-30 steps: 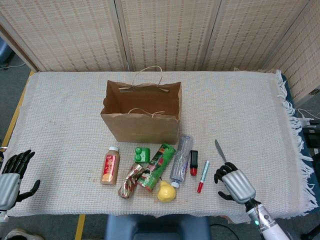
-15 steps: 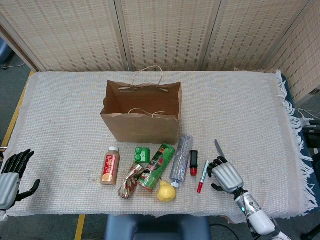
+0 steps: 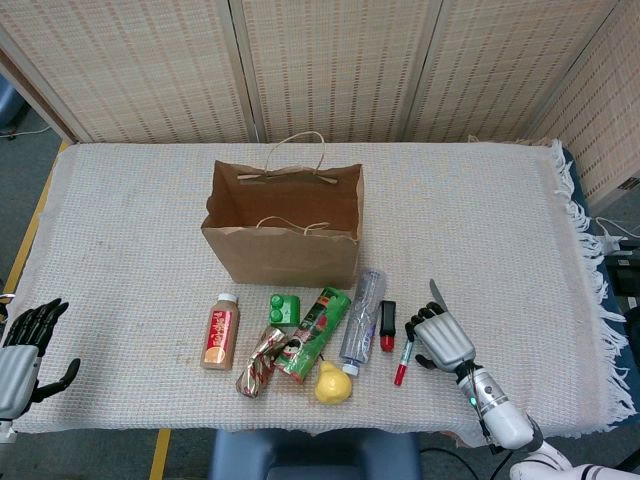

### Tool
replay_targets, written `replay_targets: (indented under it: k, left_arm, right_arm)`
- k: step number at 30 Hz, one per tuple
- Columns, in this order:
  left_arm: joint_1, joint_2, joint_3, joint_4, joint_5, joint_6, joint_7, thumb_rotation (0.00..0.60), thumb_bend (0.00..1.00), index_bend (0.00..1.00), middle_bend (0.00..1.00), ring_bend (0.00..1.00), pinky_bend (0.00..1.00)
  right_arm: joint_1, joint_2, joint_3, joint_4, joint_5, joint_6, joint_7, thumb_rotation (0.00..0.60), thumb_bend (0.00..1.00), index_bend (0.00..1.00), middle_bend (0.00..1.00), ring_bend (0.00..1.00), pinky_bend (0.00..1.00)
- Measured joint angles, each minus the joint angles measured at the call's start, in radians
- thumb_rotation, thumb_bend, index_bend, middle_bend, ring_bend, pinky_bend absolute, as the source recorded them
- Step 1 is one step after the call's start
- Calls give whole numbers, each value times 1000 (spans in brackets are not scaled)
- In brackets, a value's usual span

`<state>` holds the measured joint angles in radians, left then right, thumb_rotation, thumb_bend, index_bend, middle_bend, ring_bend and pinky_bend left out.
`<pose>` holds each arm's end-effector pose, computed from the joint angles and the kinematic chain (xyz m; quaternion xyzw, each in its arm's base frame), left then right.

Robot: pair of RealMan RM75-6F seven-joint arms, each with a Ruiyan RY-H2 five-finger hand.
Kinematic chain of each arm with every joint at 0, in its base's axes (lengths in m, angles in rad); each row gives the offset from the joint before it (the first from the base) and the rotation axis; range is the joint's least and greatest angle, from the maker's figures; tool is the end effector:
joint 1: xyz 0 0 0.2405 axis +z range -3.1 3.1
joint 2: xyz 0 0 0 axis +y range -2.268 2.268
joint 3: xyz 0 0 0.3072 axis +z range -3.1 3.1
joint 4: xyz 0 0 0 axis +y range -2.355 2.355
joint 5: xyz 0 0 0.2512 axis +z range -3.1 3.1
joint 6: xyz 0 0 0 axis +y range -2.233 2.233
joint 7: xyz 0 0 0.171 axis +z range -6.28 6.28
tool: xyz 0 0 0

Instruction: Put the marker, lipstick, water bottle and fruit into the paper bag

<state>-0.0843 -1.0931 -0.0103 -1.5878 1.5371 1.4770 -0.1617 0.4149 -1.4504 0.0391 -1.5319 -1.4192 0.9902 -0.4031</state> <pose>-0.3800 0.2056 0.1465 -0.5894 -0.4272 -0.4118 0.5481 -0.2857 -0.2949 -0.0541 0.7915 -0.3437 0.2787 0.4216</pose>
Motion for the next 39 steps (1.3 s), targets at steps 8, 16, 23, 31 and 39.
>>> replay_targets:
  k: [8, 16, 23, 31, 39]
  left_arm:
    - [0, 3, 4, -3, 3, -3, -1, 600, 364, 0, 0, 0, 40]
    - [-1, 4, 4, -4, 2, -6, -2, 600, 365, 0, 0, 0, 39]
    - [-2, 6, 5, -7, 1, -8, -2, 600, 364, 0, 0, 0, 40]
    - [-2, 7, 6, -9, 0, -10, -3, 600, 364, 0, 0, 0, 40]
    - [-2, 9, 6, -11, -2, -12, -5, 600, 365, 0, 0, 0, 40]
  right_arm:
    - [41, -6, -18, 33, -20, -36, 9, 600, 148, 466, 421, 213, 174]
    - [65, -20, -31, 58, -71, -29, 39, 600, 148, 470, 421, 213, 170]
    - [86, -16, -40, 62, -73, -47, 36, 600, 148, 473, 420, 214, 168]
    - [96, -12, -49, 52, -32, -71, -1, 600, 149, 505, 422, 235, 168]
    - [95, -7, -53, 43, -4, -67, -32, 600, 342, 646, 484, 421, 221]
